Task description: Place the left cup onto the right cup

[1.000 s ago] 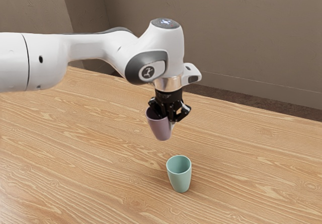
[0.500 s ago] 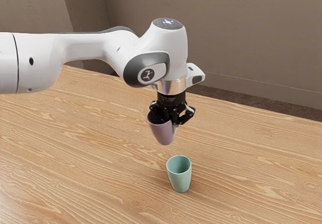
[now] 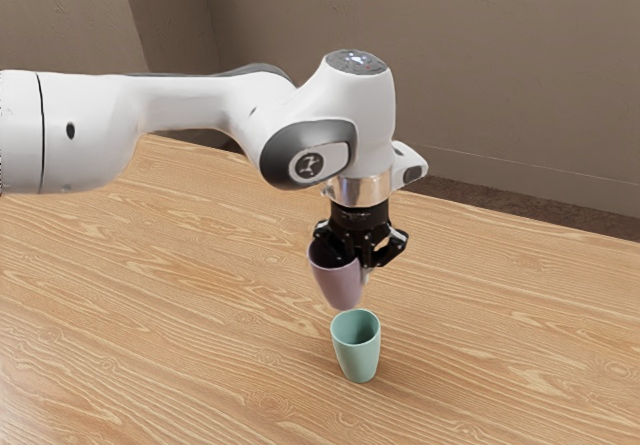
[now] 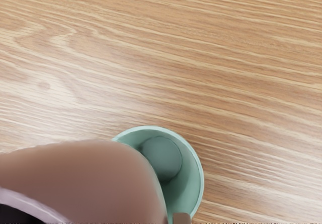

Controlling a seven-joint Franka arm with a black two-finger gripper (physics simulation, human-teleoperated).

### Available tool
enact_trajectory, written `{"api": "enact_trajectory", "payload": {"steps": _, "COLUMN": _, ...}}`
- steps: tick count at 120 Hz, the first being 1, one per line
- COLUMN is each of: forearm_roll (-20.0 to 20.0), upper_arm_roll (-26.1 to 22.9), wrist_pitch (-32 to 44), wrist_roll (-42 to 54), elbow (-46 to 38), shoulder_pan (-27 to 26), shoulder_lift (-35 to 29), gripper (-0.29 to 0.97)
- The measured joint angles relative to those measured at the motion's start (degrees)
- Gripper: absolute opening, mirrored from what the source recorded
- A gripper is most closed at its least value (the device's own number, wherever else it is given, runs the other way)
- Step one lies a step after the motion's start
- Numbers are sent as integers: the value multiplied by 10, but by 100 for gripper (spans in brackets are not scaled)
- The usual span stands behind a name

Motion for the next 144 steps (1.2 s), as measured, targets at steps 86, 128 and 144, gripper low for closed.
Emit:
{"api": "enact_trajectory", "payload": {"steps": 86, "forearm_roll": 1, "upper_arm_roll": -2, "wrist_pitch": 14, "wrist_roll": -51, "elbow": 8, "shoulder_pan": -1, "shoulder_lift": 44, "gripper": -11}}
{"api": "enact_trajectory", "payload": {"steps": 128, "forearm_roll": 4, "upper_arm_roll": -1, "wrist_pitch": 21, "wrist_roll": -60, "elbow": 8, "shoulder_pan": -1, "shoulder_lift": 57, "gripper": -11}}
{"api": "enact_trajectory", "payload": {"steps": 144, "forearm_roll": 5, "upper_arm_roll": -1, "wrist_pitch": 25, "wrist_roll": -62, "elbow": 8, "shoulder_pan": -1, "shoulder_lift": 63, "gripper": -11}}
